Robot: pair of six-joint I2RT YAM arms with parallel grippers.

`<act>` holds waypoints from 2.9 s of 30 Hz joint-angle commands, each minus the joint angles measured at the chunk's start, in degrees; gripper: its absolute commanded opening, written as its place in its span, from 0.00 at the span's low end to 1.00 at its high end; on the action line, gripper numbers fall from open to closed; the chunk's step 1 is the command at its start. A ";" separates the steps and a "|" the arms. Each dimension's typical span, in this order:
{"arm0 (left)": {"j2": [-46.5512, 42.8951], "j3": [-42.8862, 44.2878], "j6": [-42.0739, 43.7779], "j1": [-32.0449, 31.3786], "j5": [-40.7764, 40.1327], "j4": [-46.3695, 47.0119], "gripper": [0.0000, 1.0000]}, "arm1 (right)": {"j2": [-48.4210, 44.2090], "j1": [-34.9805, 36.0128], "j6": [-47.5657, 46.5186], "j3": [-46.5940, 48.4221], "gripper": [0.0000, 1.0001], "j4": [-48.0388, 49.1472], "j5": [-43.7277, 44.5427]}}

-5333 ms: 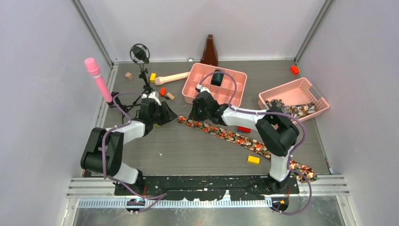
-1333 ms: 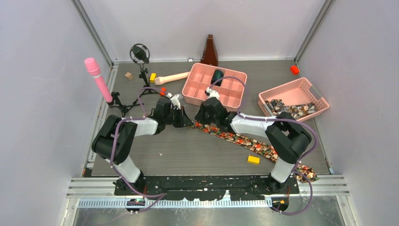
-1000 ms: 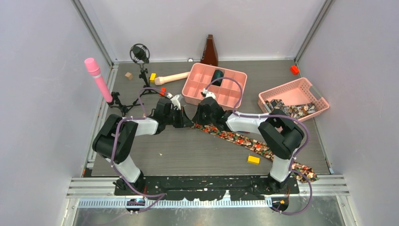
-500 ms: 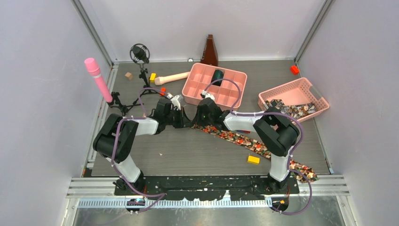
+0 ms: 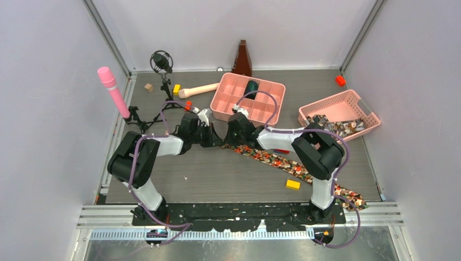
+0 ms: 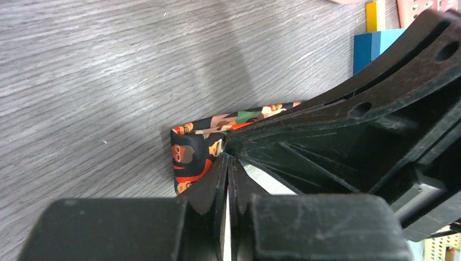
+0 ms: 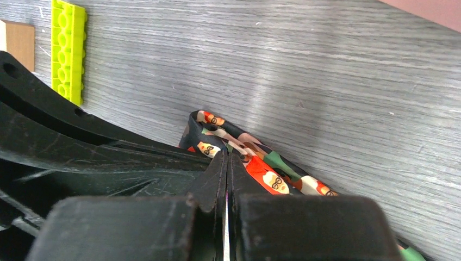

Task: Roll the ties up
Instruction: Roll the tie at the center of the board.

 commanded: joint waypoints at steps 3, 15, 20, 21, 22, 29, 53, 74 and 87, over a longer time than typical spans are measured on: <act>-2.46 2.27 -2.17 0.59 0.63 1.94 0.15 | 0.58 0.30 0.08 1.41 0.00 -1.61 2.17; -5.93 -0.69 -3.28 4.39 -0.17 1.16 0.42 | 0.37 0.30 0.12 0.98 0.00 -1.90 2.75; -3.89 -0.72 -3.37 4.52 0.98 1.38 0.46 | -0.11 0.32 0.12 0.58 0.00 -1.95 3.11; -3.46 -0.80 -3.39 4.52 1.24 1.49 0.46 | -0.13 0.30 0.12 0.53 0.00 -1.95 3.17; -3.15 -0.83 -3.40 4.52 1.33 1.63 0.46 | -0.14 0.30 0.17 0.49 0.00 -1.95 3.19; -1.31 -1.21 -3.36 4.50 2.17 2.30 0.47 | -0.27 0.34 0.38 0.26 0.00 -1.93 3.53; 1.59 -1.28 -3.78 4.50 4.37 4.15 0.14 | -0.69 0.21 0.76 -0.14 0.00 -1.95 4.52; -6.09 5.40 5.30 -1.57 -13.49 -12.51 0.00 | -14.11 0.21 -3.97 -7.97 0.03 3.07 5.39; -9.11 10.52 14.77 -8.83 -40.70 -24.80 0.00 | -20.56 -0.04 -3.36 -12.47 0.03 0.58 9.43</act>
